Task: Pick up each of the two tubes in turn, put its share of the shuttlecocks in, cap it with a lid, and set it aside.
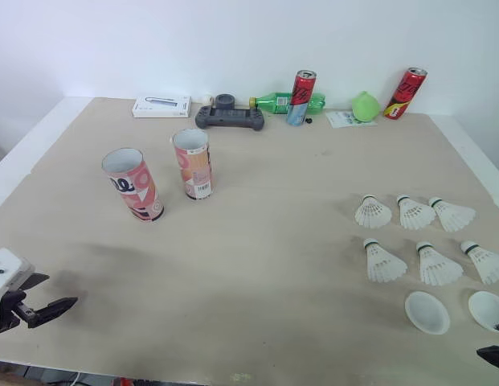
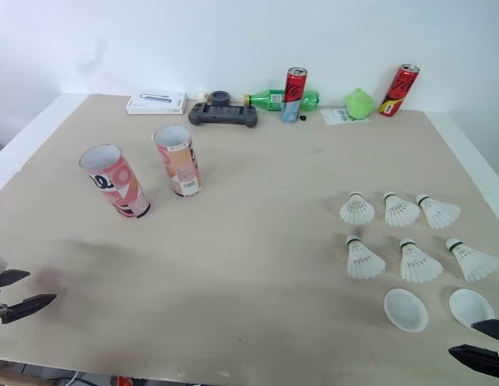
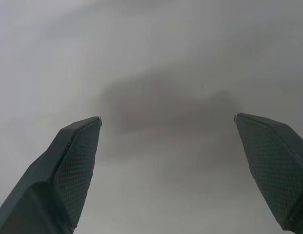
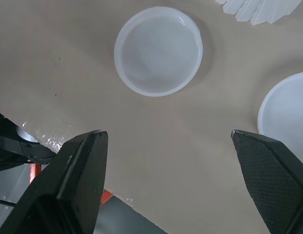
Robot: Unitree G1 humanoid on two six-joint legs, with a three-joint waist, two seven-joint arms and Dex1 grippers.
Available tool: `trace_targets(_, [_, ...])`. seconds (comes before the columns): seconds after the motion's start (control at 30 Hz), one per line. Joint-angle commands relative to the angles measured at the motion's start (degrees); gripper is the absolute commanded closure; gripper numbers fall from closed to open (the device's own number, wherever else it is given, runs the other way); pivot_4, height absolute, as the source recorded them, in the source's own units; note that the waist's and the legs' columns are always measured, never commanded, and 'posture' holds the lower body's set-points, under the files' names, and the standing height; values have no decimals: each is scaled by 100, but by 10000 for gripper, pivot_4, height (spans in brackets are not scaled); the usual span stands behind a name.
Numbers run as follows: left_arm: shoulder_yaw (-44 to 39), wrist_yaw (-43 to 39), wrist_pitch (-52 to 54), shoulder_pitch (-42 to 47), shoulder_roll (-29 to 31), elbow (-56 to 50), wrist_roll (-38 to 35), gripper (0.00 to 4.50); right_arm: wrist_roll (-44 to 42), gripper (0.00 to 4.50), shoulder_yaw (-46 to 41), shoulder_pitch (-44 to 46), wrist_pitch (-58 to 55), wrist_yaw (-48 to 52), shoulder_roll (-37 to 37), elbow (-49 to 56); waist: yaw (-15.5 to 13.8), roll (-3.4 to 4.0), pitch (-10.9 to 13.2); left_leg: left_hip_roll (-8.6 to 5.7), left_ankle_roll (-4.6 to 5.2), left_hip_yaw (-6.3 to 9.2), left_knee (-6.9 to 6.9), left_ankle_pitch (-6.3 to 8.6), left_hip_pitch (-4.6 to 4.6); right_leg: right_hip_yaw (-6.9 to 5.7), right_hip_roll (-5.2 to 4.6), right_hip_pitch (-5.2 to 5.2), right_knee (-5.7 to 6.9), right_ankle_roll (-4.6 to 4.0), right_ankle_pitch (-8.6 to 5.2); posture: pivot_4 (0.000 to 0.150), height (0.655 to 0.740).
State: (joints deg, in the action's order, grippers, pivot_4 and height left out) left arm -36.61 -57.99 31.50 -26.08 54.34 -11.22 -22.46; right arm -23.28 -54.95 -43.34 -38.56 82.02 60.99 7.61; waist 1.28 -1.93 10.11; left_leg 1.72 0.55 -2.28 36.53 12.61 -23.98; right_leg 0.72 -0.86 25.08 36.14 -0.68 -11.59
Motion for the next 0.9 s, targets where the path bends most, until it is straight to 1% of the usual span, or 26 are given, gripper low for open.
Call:
trace_targets(0.03, [-222, -31, -70, 70, 45, 36, -9, 0, 31, 1304, -123, 43, 83, 54, -6, -81, 0, 0, 0, 0, 0, 0, 0, 0, 0, 0, 0, 0, 0, 0, 0, 1500, 7400])
trace_targets(0.5, [-220, -80, -20, 272, 70, 72, -76, 0, -47, 1304, -123, 209, 224, 127, -5, -301, 0, 0, -1, -1, 2, -3, 3, -1, 12, 1, 0, -9, 4, 0, 0, 1500, 7400])
trace_targets(0.67, [-224, -19, -35, 338, 52, 109, -47, 0, -248, 1304, -178, 303, 157, 283, 12, -108, 0, 1, -1, 0, 2, -4, 3, -1, 19, 3, 0, -14, 5, 0, 0, 1500, 7400])
trace_targets(0.8, [-444, 205, -54, 570, -267, 62, -303, 0, -1502, 1304, -377, 1005, -681, 311, 134, 1061, 7, 4, -1, 2, 2, -8, 3, -1, 26, 3, 1, -20, 9, 0, 0, 1500, 7400])
trace_targets(0.87, [-443, 224, -211, 586, -391, 40, -307, 0, -1956, 1304, -282, 1355, -965, 151, 208, 1468, 9, 3, 1, 8, 1, -22, 2, -1, 57, 4, -1, -63, 22, 1, 1, 1500, 7400])
trace_targets(0.9, [-447, 356, -323, 712, -659, -49, -433, 0, -2593, 1304, -14, 1983, -1124, -245, 325, 1734, 7, 1, 2, 8, 1, -21, 2, -1, 63, 3, -1, -69, 22, 1, 1, 1500, 7400])
